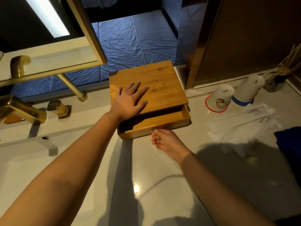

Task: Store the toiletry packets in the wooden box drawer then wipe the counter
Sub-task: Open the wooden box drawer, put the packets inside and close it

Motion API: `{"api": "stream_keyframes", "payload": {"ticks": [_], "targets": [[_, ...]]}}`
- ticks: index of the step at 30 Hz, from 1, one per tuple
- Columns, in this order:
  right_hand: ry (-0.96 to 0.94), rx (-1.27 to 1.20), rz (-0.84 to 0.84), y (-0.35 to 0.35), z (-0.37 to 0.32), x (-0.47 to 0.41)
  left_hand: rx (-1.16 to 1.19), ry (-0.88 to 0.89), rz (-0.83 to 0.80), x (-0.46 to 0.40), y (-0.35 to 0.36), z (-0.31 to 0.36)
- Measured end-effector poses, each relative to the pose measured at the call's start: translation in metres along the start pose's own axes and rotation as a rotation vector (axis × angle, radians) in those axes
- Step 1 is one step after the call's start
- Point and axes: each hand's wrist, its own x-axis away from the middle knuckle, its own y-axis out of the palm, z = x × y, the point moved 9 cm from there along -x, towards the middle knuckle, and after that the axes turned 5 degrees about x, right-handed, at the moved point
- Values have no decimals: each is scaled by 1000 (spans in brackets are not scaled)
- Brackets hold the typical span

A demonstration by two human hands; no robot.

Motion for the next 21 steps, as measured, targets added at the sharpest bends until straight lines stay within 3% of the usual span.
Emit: {"api": "stream_keyframes", "payload": {"ticks": [6, 13, 17, 21], "targets": [[38, -159, -34, 1, 39, 33, 10, -8, -20, 0, -1, -1], [13, -264, -16, 5, 37, 43, -1, -6, -26, 1, -2, 2], [98, -380, -21, 11, 56, 60, 7, -2, -17, 1, -2, 2], [132, -336, 2, 4, 69, 79, 9, -3, -21, 1, -2, 2]]}}
